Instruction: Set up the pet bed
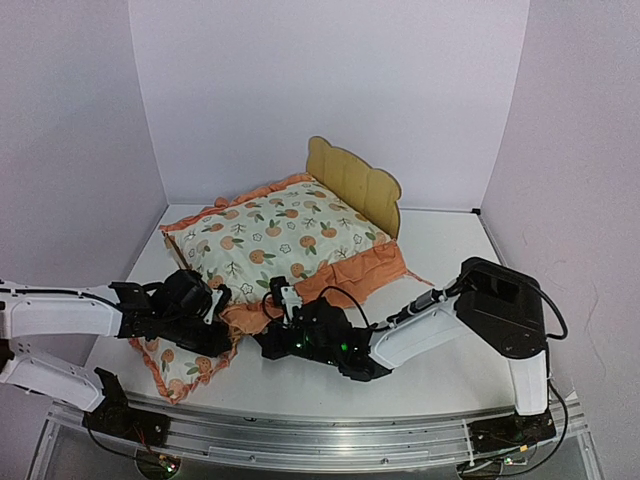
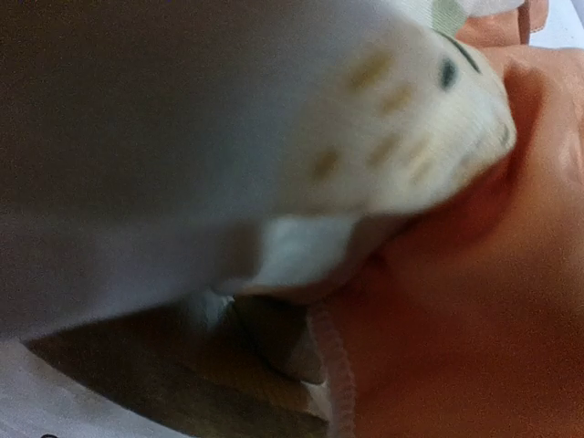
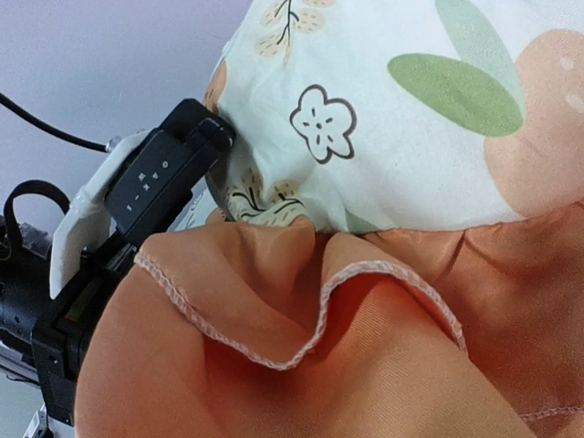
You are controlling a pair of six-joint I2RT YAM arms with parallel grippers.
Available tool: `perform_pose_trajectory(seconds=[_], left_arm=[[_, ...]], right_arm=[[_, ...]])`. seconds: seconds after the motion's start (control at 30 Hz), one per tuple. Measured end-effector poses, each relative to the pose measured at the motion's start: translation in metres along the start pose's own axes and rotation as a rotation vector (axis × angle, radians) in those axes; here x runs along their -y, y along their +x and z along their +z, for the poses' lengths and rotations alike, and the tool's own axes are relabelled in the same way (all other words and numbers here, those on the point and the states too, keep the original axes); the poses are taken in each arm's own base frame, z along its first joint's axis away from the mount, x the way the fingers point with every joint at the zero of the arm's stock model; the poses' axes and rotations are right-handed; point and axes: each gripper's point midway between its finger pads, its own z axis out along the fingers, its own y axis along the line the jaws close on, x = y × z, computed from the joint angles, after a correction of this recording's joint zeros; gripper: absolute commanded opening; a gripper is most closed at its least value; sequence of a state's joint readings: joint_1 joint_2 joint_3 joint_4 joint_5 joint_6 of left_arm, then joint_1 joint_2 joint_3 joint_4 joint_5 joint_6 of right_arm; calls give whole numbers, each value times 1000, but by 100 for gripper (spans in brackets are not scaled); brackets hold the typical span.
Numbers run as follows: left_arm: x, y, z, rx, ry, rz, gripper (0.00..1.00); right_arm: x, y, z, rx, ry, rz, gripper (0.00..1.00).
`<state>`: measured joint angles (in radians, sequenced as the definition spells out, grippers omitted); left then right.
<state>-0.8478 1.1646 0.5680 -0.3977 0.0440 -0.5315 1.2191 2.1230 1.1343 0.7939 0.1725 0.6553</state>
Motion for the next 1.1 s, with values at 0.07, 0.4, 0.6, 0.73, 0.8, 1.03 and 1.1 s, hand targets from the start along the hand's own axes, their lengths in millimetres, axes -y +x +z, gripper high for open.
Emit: perform_pose_trajectory(seconds=[0.07, 0.4, 0.6, 0.73, 0.8, 1.03, 1.1], left_arm=[[-1, -1, 1, -14, -13, 0, 0], [2, -5, -2, -60, -36, -2, 0], [5, -11, -8, -46, -30, -4, 0], [5, -13, -9, -35, -33, -7, 0], [5, -14, -9, -34, -33, -7, 0], [6, -17, -14, -11, -25, -2, 0], [6, -18, -14, 1, -21, -1, 0]], right_arm=[[-3, 4, 0, -28, -27, -2, 0], [-5, 12, -8, -86, -65, -2, 0], [-8, 14, -10, -105, -77, -3, 0], [-10, 18, -10, -126, -94, -5, 0], [-10, 18, -10, -130, -96, -1, 1], [8, 10, -12, -107, -54, 66, 28], [9, 2, -10, -85, -51, 87, 31]])
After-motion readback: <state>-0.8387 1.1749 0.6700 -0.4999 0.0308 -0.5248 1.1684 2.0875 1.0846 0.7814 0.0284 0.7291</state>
